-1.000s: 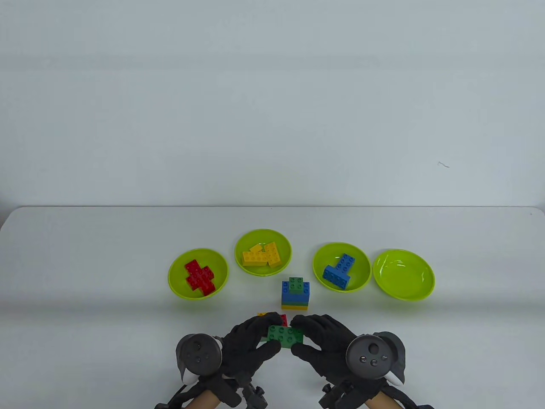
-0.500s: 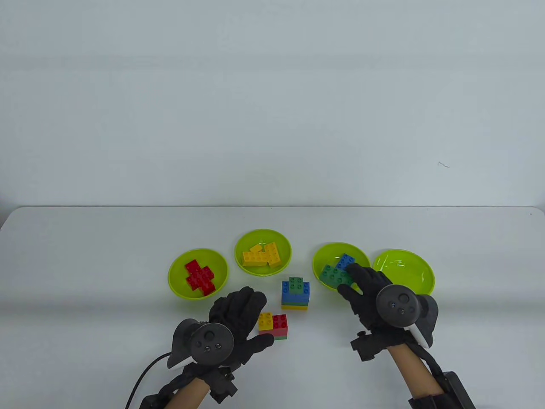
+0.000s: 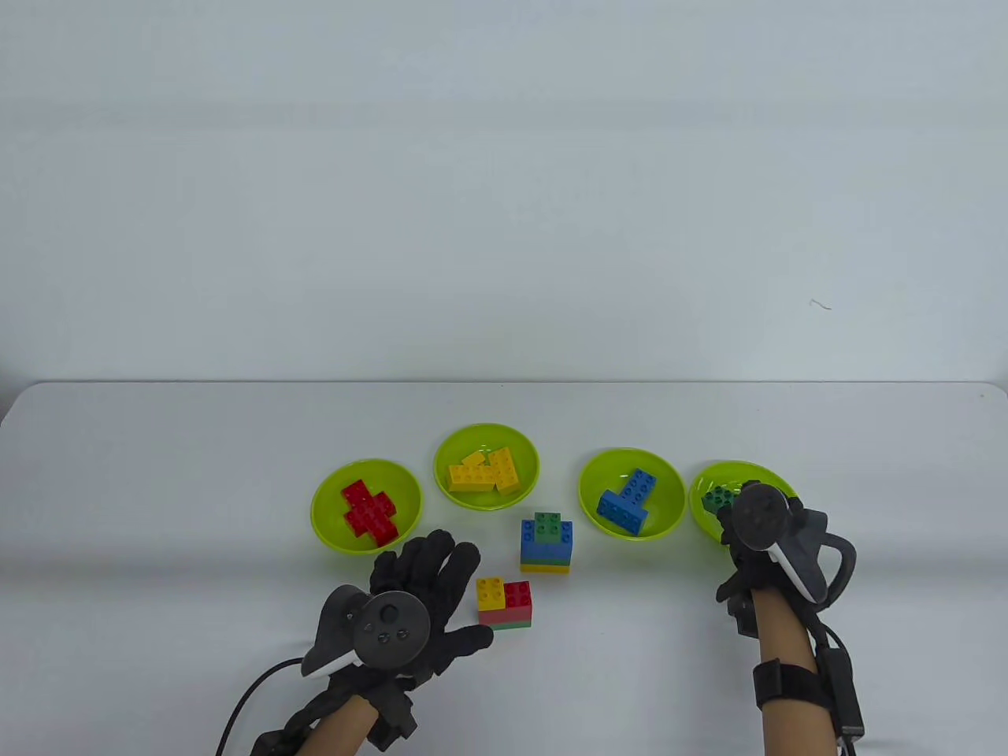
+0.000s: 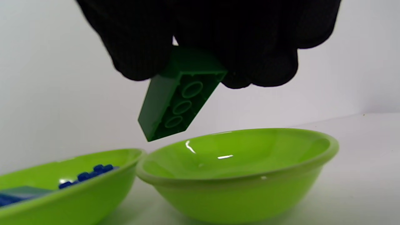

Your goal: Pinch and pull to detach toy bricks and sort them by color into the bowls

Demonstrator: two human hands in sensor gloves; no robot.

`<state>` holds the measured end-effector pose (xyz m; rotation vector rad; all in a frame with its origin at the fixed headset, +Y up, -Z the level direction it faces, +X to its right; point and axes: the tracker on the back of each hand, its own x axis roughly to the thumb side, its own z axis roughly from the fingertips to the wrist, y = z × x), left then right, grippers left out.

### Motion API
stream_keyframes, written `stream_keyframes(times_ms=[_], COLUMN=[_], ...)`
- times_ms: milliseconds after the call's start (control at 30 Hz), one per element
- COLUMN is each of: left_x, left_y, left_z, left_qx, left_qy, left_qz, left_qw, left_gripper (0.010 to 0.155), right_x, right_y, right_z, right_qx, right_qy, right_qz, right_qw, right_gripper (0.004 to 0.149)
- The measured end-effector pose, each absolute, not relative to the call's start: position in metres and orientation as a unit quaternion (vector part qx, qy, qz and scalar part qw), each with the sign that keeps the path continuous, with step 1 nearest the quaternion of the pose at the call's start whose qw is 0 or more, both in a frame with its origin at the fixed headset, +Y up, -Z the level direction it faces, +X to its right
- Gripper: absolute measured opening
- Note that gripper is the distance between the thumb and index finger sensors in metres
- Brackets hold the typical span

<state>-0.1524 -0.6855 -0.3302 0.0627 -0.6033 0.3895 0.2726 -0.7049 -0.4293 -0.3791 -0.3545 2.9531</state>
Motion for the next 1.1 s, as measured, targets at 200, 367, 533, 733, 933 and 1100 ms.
stream_keyframes(times_ms=[200,367,533,733,933,1100], left_x=[-0.150,-0.151,-0.151,-0.150,-0.149,-0.149], left_y=[-0.689,-0.689,-0.690,-0.690,-0.692,-0.693], left_z=[-0.331,-0.330,-0.331,-0.332,-0.332,-0.333], left_qx=[0.018,0.015,0.009,0.009,0.003,-0.008], left_qy=[-0.297,-0.296,-0.295,-0.297,-0.298,-0.299], left_qz=[0.187,0.186,0.183,0.182,0.177,0.183], left_qw=[0.936,0.937,0.938,0.937,0.938,0.937], left_gripper=[0.088,0.088,0.089,0.088,0.089,0.089], right_x=[0.274,0.269,0.248,0.203,0.172,0.164], right_y=[-0.720,-0.705,-0.671,-0.655,-0.666,-0.678], right_z=[-0.434,-0.423,-0.400,-0.361,-0.336,-0.324], right_qx=[-0.135,-0.108,-0.027,0.093,0.155,0.176], right_qy=[-0.085,-0.093,-0.081,-0.043,-0.003,0.014], right_qz=[0.986,0.986,0.985,0.982,0.979,0.977], right_qw=[0.049,0.090,0.152,0.159,0.132,0.123], right_gripper=[0.056,0.062,0.071,0.081,0.085,0.088])
